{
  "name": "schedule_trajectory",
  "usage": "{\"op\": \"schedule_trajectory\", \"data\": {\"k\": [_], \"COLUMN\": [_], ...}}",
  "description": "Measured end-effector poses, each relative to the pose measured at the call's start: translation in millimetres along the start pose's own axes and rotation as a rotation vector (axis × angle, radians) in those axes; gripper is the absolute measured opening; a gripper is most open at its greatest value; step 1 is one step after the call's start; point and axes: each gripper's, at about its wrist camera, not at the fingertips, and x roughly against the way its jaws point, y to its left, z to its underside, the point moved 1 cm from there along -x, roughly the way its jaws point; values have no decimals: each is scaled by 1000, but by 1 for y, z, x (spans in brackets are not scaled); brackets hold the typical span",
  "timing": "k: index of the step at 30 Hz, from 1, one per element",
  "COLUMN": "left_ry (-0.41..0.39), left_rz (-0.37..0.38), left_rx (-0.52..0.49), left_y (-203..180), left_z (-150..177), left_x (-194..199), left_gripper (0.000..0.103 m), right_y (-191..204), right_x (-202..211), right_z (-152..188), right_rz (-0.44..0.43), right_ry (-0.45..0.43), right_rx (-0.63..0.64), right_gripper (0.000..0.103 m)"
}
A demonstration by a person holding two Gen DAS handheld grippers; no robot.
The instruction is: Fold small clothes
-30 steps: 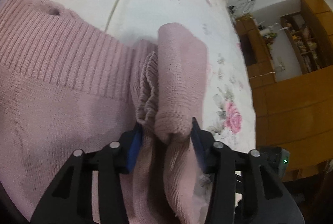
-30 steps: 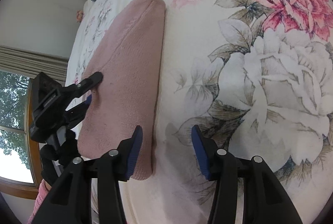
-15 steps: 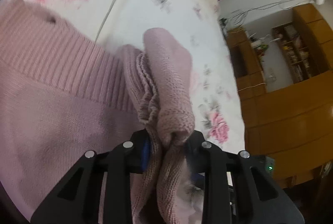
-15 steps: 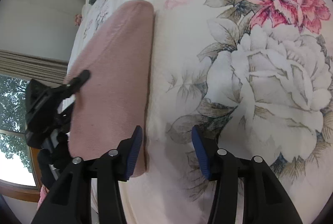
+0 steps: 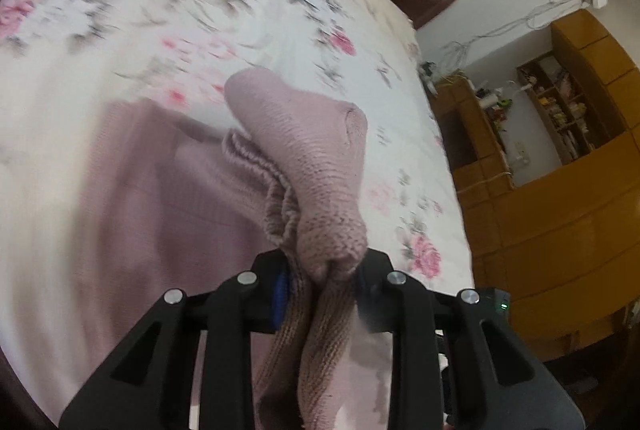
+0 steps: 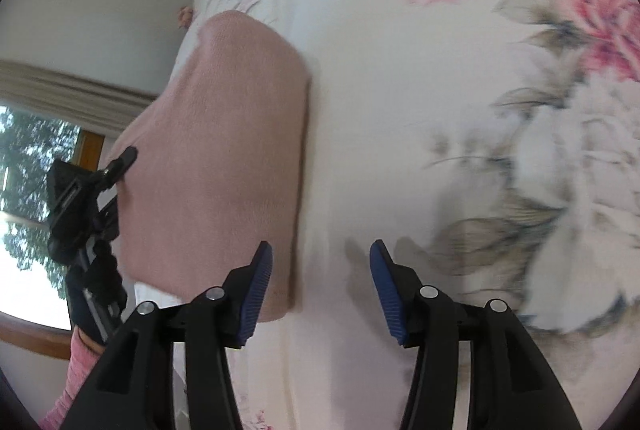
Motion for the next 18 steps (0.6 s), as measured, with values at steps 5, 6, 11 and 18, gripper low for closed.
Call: {"op": "schedule_trajectory", "data": {"k": [5,6,11,18], "left_ry": [51,63,68,68], "left_rz": [-45,-57,-76,-78], "left_rx": [0,4,45,95], "left_y": [42,50,89,128], "left_z": [-8,-7,-3,5], "left_x": [7,5,-1,-4], "left_gripper": [25,25,25,26], "right_y": [28,33,51,58], "right_x": [-28,-33,-60,-98], "right_z": [4,4,5,1], "right_rz": [-37,-48,-83,-66], "right_ry": [49,58,104,168], "right_rx": [47,49,58,51], "right_gripper": [55,56,63,59]}}
